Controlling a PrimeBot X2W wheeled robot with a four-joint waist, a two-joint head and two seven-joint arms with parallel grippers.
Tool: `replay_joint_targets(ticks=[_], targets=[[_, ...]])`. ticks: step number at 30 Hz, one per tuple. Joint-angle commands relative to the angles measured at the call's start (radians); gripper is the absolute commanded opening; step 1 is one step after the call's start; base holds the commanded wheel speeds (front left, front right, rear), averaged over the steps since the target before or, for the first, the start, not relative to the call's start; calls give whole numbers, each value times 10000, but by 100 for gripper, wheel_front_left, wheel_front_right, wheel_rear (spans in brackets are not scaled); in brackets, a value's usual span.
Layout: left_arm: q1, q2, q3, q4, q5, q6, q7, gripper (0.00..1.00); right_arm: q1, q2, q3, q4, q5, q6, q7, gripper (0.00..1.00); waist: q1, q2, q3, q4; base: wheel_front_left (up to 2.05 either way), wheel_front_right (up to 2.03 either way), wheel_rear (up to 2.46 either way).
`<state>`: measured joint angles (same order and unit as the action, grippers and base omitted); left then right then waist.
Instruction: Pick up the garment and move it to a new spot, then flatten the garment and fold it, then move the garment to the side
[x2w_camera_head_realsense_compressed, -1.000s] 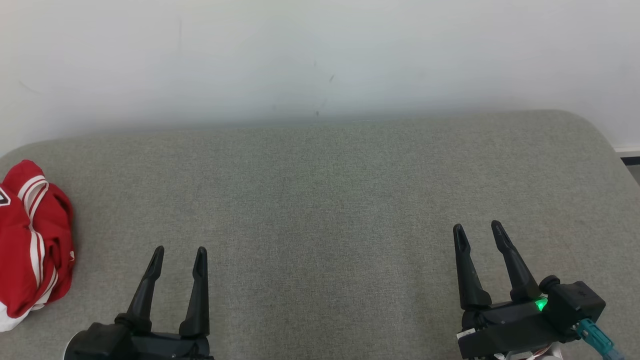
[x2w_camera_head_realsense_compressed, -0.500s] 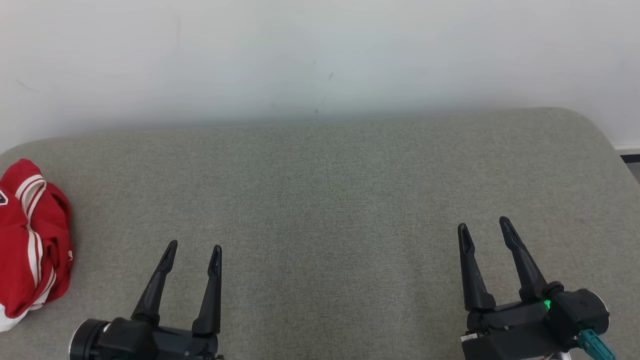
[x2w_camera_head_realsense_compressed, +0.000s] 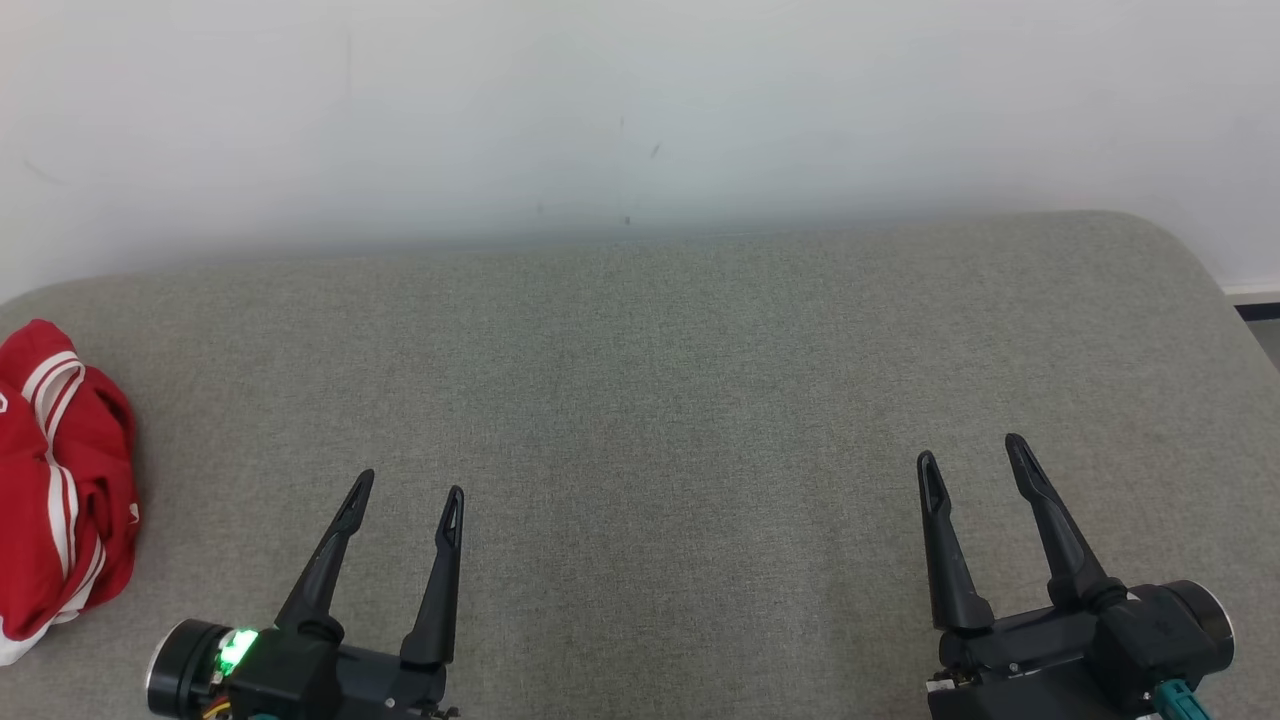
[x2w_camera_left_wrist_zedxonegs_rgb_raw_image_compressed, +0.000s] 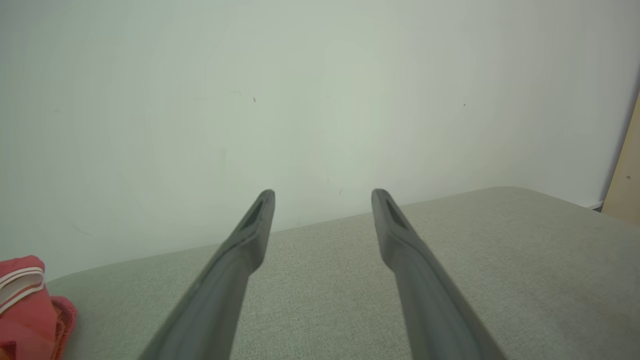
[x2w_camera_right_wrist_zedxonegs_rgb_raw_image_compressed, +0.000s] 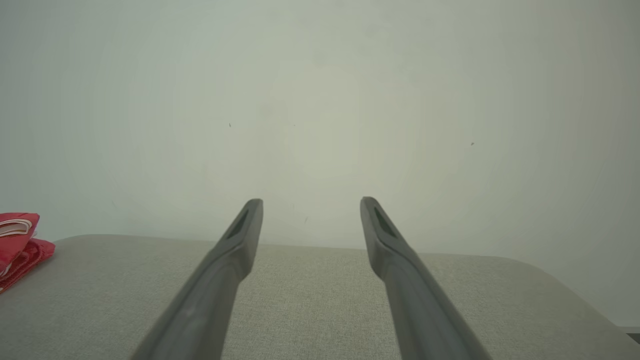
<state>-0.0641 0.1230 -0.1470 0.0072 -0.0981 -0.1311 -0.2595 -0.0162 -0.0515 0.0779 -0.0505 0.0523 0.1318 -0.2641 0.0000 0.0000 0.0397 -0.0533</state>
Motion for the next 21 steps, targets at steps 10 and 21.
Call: replay_joint_targets(ticks=[10, 21], targets=[[-85, 12, 7, 41, 26, 6, -56, 100, 120, 22, 2, -28, 53, -21, -17, 100, 0, 0, -7, 16, 0, 0, 0], [-181, -32, 62, 77, -20, 6, -56, 100, 97, 22, -5, -86, 8, -21, -15, 100, 0, 0, 126, 289, 0, 0, 0]])
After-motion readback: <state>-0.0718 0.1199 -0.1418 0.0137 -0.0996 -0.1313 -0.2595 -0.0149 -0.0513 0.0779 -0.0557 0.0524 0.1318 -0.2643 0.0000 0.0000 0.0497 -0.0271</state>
